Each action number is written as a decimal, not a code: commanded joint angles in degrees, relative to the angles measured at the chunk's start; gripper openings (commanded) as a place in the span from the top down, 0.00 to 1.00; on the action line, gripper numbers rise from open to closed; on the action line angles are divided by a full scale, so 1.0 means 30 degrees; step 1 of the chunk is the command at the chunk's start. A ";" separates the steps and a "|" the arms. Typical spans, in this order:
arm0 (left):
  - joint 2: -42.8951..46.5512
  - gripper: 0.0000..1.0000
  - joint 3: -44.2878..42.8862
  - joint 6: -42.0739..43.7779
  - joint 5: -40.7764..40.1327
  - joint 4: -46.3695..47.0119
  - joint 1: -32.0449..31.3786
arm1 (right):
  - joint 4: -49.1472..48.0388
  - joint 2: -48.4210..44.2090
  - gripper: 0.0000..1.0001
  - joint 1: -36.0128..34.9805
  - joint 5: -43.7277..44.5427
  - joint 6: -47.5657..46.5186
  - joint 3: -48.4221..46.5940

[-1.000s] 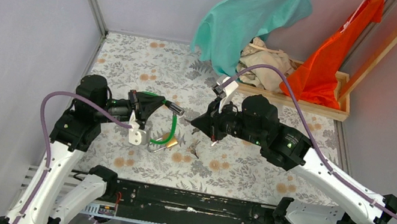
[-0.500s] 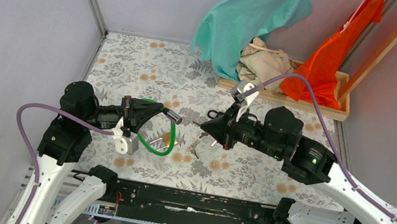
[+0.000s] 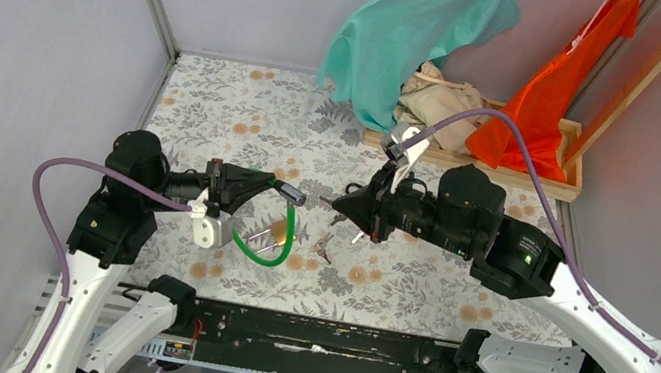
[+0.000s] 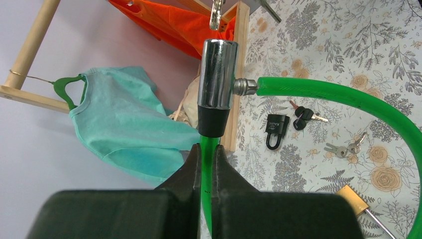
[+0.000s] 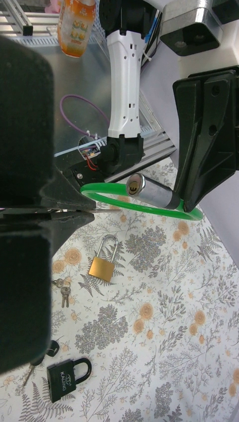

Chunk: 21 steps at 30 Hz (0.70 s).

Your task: Unlock with the key

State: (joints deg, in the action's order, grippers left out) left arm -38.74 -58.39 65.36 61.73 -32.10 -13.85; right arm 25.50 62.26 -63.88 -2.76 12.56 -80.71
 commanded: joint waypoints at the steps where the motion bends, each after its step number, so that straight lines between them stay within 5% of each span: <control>1: -0.0209 1.00 -0.0459 -0.0291 0.0401 0.1676 -0.0072 | 0.0194 0.0531 1.00 -0.0203 -0.0548 -0.0729 -0.1665; 21: -0.0712 1.00 -0.0238 0.1391 -0.0800 0.1705 -0.0189 | 0.1273 0.2710 1.00 -0.0191 -0.0361 -0.0967 -0.3278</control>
State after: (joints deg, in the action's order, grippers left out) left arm -41.30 -58.37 68.07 59.68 -31.99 -13.89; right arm 29.78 69.87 -63.92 -4.10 10.70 -88.16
